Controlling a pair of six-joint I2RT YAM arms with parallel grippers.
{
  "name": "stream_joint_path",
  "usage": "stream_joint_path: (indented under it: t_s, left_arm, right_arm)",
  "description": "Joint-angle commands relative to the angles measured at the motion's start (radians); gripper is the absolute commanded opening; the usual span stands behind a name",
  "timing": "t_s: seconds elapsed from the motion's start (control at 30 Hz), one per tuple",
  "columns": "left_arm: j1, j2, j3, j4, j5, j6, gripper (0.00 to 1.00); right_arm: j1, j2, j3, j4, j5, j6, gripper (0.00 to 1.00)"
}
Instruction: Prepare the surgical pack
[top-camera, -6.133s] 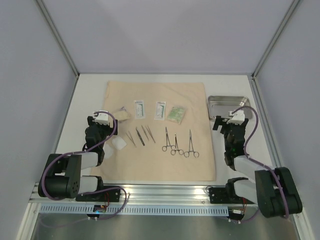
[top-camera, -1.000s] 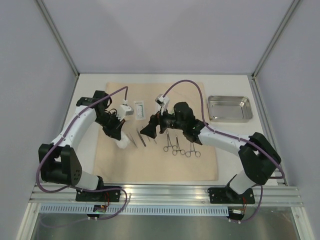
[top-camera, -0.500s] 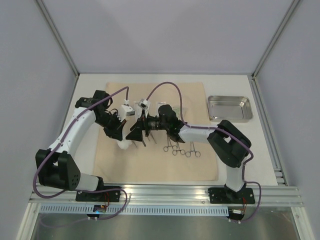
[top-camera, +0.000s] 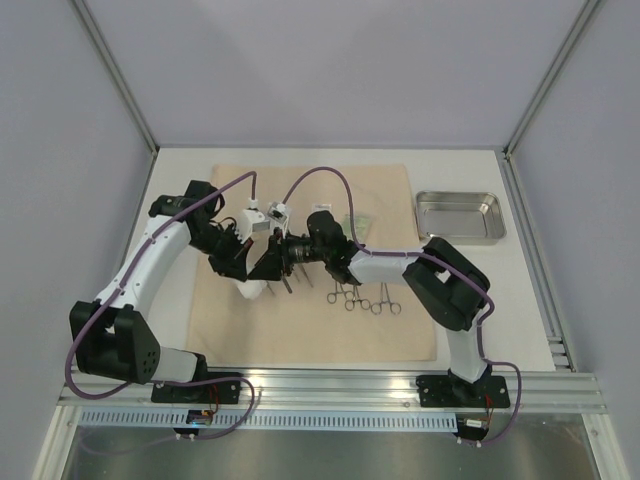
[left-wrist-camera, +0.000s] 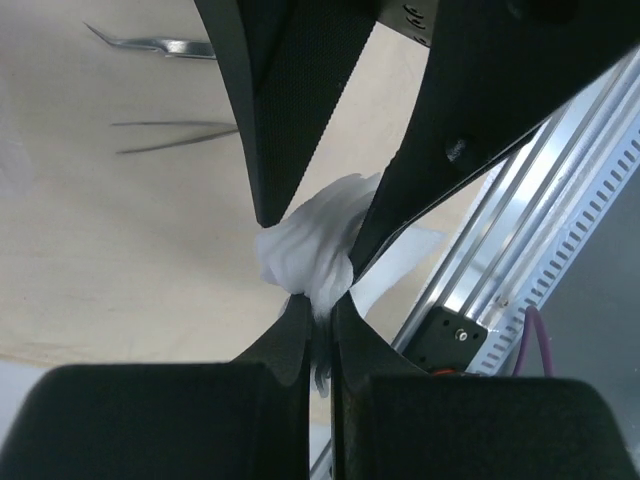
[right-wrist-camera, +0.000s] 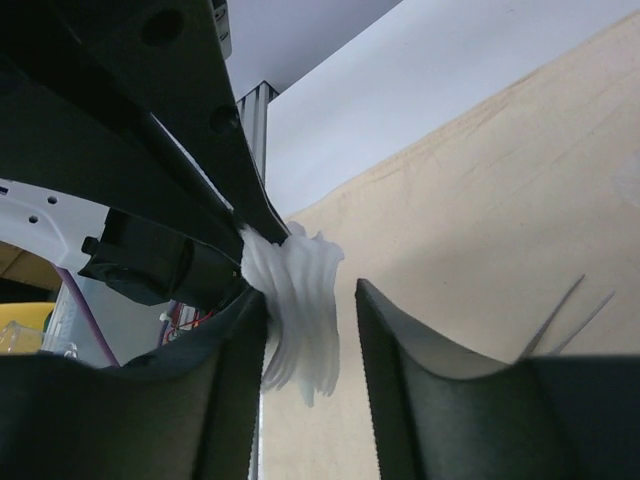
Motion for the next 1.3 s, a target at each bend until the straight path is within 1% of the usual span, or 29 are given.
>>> stream_joint_path:
  t_s: [0.0, 0.03, 0.07, 0.17, 0.2, 0.23, 0.27, 0.33, 0.37, 0.4, 0.47, 0.5, 0.57, 0.6, 0.67, 0.7, 0.77, 0.8, 0.83, 0.87, 0.9, 0.93, 0.97, 1.0, 1.1, 1.2, 1.27]
  left_arm:
    - [-0.003, -0.024, 0.034, -0.007, 0.039, 0.020, 0.00]
    - [-0.003, -0.022, 0.034, -0.007, 0.039, 0.018, 0.00]
    - [-0.003, -0.022, 0.035, -0.006, 0.039, 0.015, 0.00]
    - [-0.003, -0.024, 0.037, 0.008, 0.041, 0.000, 0.00]
    - [-0.003, -0.024, 0.038, 0.011, 0.034, -0.009, 0.00]
    - [-0.003, -0.027, 0.041, 0.025, 0.030, -0.020, 0.01]
    - [-0.003, -0.027, 0.051, 0.033, 0.022, -0.034, 0.23]
    - [-0.003, -0.034, 0.069, 0.042, -0.012, -0.083, 0.52]
    - [-0.003, -0.037, 0.092, 0.043, -0.019, -0.098, 0.92]
    - [-0.003, -0.045, 0.104, 0.047, -0.038, -0.130, 1.00]
    - [-0.003, -0.060, 0.129, 0.054, -0.059, -0.159, 1.00]
    - [-0.003, -0.069, 0.153, 0.059, -0.088, -0.173, 1.00]
    - [-0.003, -0.085, 0.189, 0.071, -0.134, -0.228, 1.00]
    - [-0.003, -0.088, 0.198, 0.073, -0.192, -0.247, 1.00]
    - [-0.003, -0.091, 0.225, 0.062, -0.246, -0.282, 1.00]
    - [-0.003, -0.090, 0.232, 0.054, -0.283, -0.290, 1.00]
    - [-0.003, -0.088, 0.229, 0.037, -0.302, -0.301, 1.00]
    - [-0.003, -0.088, 0.226, 0.033, -0.308, -0.302, 1.00]
    - [-0.003, -0.090, 0.220, 0.031, -0.309, -0.304, 1.00]
    - [-0.003, -0.090, 0.204, 0.034, -0.309, -0.305, 1.00]
    - [-0.003, -0.090, 0.197, 0.034, -0.311, -0.304, 1.00]
    - [-0.003, -0.091, 0.190, 0.039, -0.311, -0.304, 1.00]
    - [-0.003, -0.091, 0.178, 0.042, -0.312, -0.304, 1.00]
    - [-0.003, -0.093, 0.175, 0.042, -0.314, -0.304, 1.00]
    - [-0.003, -0.091, 0.167, 0.042, -0.317, -0.299, 1.00]
    - [-0.003, -0.090, 0.157, 0.048, -0.317, -0.298, 1.00]
    - [-0.003, -0.088, 0.147, 0.051, -0.325, -0.299, 1.00]
  right_arm:
    - [0.002, 0.004, 0.036, 0.028, -0.022, 0.006, 0.38]
    - [0.002, 0.004, 0.036, 0.027, -0.026, 0.007, 0.34]
    - [0.002, 0.005, 0.039, 0.024, -0.029, 0.007, 0.24]
    - [0.002, 0.001, 0.042, 0.005, -0.035, 0.007, 0.09]
    - [0.001, -0.001, 0.039, -0.005, -0.035, 0.007, 0.07]
    - [0.001, -0.011, 0.036, -0.011, -0.034, 0.006, 0.01]
    - [-0.001, -0.019, 0.031, -0.019, -0.029, 0.003, 0.00]
    - [-0.018, -0.038, 0.014, -0.051, 0.004, 0.003, 0.00]
    - [-0.030, -0.060, 0.007, -0.065, 0.020, 0.007, 0.01]
    - [-0.059, -0.071, -0.001, -0.088, 0.046, 0.022, 0.00]
    - [-0.097, -0.113, -0.032, -0.097, 0.063, 0.052, 0.00]
    - [-0.145, -0.128, -0.042, -0.108, 0.081, 0.082, 0.00]
    - [-0.200, -0.188, -0.078, -0.132, 0.104, 0.101, 0.01]
    - [-0.264, -0.209, -0.090, -0.172, 0.127, 0.113, 0.01]
    - [-0.343, -0.276, -0.117, -0.218, 0.139, 0.131, 0.00]
    - [-0.430, -0.300, -0.122, -0.281, 0.136, 0.127, 0.01]
    - [-0.522, -0.355, -0.105, -0.388, 0.123, 0.034, 0.00]
    - [-0.567, -0.366, -0.066, -0.542, 0.121, -0.011, 0.00]
    - [-0.651, -0.375, -0.040, -0.618, 0.129, -0.066, 0.01]
    - [-0.692, -0.378, -0.017, -0.699, 0.124, -0.161, 0.00]
    - [-0.769, -0.375, 0.023, -0.813, 0.119, -0.198, 0.01]
    - [-0.809, -0.366, 0.036, -0.853, 0.106, -0.223, 0.00]
    - [-0.847, -0.358, 0.045, -0.881, 0.081, -0.253, 0.00]
    - [-0.930, -0.349, 0.054, -0.919, 0.064, -0.260, 0.00]
    - [-1.031, -0.285, 0.091, -0.971, 0.037, -0.287, 0.00]
    - [-1.076, -0.182, 0.169, -1.056, 0.014, -0.345, 0.00]
    - [-1.081, -0.110, 0.229, -1.111, 0.014, -0.382, 0.00]
